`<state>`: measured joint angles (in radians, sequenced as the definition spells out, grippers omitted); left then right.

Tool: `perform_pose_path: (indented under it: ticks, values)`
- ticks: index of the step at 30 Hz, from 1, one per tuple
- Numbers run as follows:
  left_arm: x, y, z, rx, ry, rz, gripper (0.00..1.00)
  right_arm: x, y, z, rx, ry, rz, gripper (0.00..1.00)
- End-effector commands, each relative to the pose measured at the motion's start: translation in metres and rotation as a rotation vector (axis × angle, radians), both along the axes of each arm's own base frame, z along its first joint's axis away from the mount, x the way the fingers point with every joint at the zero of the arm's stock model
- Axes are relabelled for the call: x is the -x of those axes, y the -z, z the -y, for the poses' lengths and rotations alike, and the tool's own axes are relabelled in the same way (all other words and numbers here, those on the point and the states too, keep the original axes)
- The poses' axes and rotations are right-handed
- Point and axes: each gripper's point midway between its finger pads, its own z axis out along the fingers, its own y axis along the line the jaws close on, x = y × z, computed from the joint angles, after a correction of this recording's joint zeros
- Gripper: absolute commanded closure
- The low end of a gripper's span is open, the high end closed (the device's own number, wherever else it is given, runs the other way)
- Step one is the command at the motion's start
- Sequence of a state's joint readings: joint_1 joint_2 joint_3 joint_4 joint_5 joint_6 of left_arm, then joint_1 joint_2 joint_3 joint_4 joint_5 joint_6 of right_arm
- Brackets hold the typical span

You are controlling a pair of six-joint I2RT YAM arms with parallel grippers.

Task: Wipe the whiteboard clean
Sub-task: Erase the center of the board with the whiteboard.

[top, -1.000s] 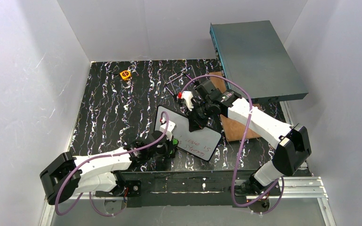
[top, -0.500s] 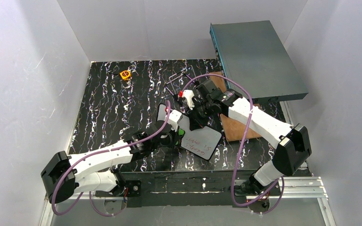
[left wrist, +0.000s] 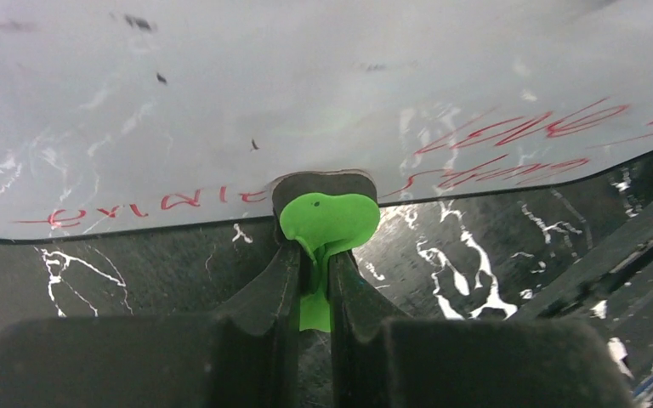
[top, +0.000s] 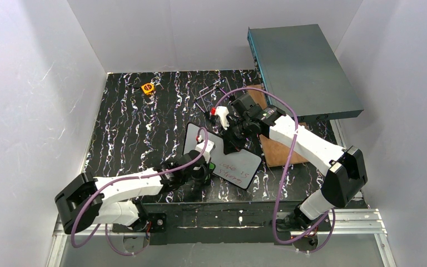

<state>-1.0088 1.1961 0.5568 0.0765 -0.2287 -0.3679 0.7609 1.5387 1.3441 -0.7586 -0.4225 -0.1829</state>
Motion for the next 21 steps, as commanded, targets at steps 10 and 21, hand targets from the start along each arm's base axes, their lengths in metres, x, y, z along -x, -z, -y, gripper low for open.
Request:
perform_pose_path:
  ticks: [10,21]
  values:
    - [-0.027,-0.055,0.007,0.029,-0.043,0.136,1.0,0.019,-0.015,-0.016,-0.097,-0.113,-0.009,0.99]
    - [-0.057,-0.1,-0.027,0.012,-0.132,0.234,1.0,0.02,-0.017,-0.016,-0.1,-0.114,-0.006,0.99]
